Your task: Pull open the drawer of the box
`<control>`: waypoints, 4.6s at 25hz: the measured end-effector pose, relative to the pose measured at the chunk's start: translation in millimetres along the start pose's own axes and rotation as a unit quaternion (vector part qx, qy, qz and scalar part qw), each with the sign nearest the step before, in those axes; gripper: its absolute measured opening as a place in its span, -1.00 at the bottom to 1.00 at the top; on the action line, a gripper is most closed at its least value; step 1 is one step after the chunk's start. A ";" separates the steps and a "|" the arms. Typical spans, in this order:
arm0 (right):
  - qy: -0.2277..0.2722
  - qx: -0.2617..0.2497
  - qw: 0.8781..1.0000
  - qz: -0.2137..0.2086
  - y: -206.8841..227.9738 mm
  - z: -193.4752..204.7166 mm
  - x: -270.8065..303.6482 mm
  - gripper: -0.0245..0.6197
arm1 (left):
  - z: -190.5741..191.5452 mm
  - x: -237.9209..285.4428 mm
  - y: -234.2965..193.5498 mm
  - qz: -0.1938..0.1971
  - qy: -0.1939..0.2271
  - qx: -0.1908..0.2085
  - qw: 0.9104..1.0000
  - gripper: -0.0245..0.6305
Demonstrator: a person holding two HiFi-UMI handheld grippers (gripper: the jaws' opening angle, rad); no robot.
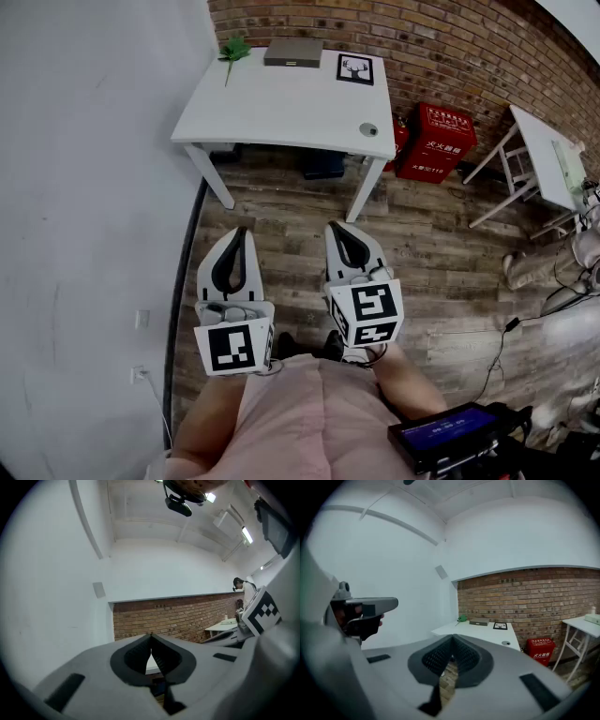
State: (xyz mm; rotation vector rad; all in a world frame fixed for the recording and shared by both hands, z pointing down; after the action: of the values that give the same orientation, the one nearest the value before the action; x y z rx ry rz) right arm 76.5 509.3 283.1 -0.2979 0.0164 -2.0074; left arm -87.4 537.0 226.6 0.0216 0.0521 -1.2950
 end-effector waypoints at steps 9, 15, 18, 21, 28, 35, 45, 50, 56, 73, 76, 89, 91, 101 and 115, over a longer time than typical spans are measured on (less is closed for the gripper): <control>-0.001 0.002 1.000 0.001 -9.9 -3.1 5.4 -0.91 | 0.2 -2.3 -11.3 0.001 -0.007 -0.007 1.000 -0.90; 0.020 0.020 0.999 0.017 -18.5 -7.9 13.5 -0.40 | 0.6 -3.9 -37.6 -0.012 0.001 -0.005 1.000 -0.32; 0.018 0.015 0.999 0.034 -23.8 -9.4 18.1 -0.40 | -2.1 -5.1 -48.1 0.006 0.009 -0.012 1.000 -0.26; 0.013 0.013 0.998 0.053 -29.1 -6.7 21.8 -0.45 | -1.0 -6.5 -56.4 0.018 0.010 -0.007 1.000 -0.29; -0.003 0.016 0.998 0.064 -25.8 0.4 34.1 -0.50 | 12.0 6.5 -67.9 0.024 -0.007 -0.012 1.000 -0.34; -0.004 0.019 0.998 0.055 -10.0 8.7 67.0 -0.51 | 27.5 42.3 -72.3 0.020 -0.018 -0.004 1.000 -0.41; -0.007 0.019 0.998 0.051 61.0 5.8 139.7 -0.53 | 34.2 135.0 -61.5 0.018 -0.027 0.006 0.999 -0.42; -0.003 0.013 0.999 0.043 92.2 0.4 169.1 -0.54 | 34.3 174.5 -55.8 0.007 -0.029 0.007 1.000 -0.42; 0.009 0.015 0.999 0.036 125.3 -3.9 190.4 -0.57 | 26.6 210.7 -38.6 0.005 -0.021 0.010 1.000 -0.42; 0.002 0.015 0.999 0.028 147.3 -7.3 266.0 -0.58 | 42.3 278.3 -72.3 -0.011 -0.036 -0.007 0.999 -0.42; -0.014 0.015 0.999 0.031 145.7 -0.8 288.6 -0.58 | 54.1 298.6 -90.7 -0.008 -0.042 -0.017 0.999 -0.43; -0.039 0.018 0.998 0.047 142.7 -13.5 428.5 -0.58 | 79.3 414.8 -182.2 0.029 -0.061 -0.042 0.997 -0.44; -0.037 0.019 0.997 0.057 146.1 -21.5 447.1 -0.58 | 77.1 432.1 -195.3 0.037 -0.059 -0.043 0.997 -0.44; -0.013 0.011 0.992 0.122 170.3 -73.9 499.8 -0.59 | 44.2 503.1 -242.2 0.081 -0.021 -0.044 0.996 -0.46; -0.004 0.007 0.987 0.159 193.5 -86.9 506.1 -0.60 | 42.3 533.0 -245.7 0.108 -0.003 -0.029 0.994 -0.47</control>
State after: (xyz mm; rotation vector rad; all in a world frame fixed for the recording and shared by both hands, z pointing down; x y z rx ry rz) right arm 20.6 -36.5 273.6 -0.2756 0.0426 -1.6882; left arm -178.0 -44.0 245.1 -0.0267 0.0799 -1.0766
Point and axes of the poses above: the fingertips, and each gripper's own axes: x forward along the fingers, y to its right, z out of its underside, the point moved 4 cm from there along -x, backward along the fingers, and after that the axes turned 10 degrees about -x, right-handed, at the moved point
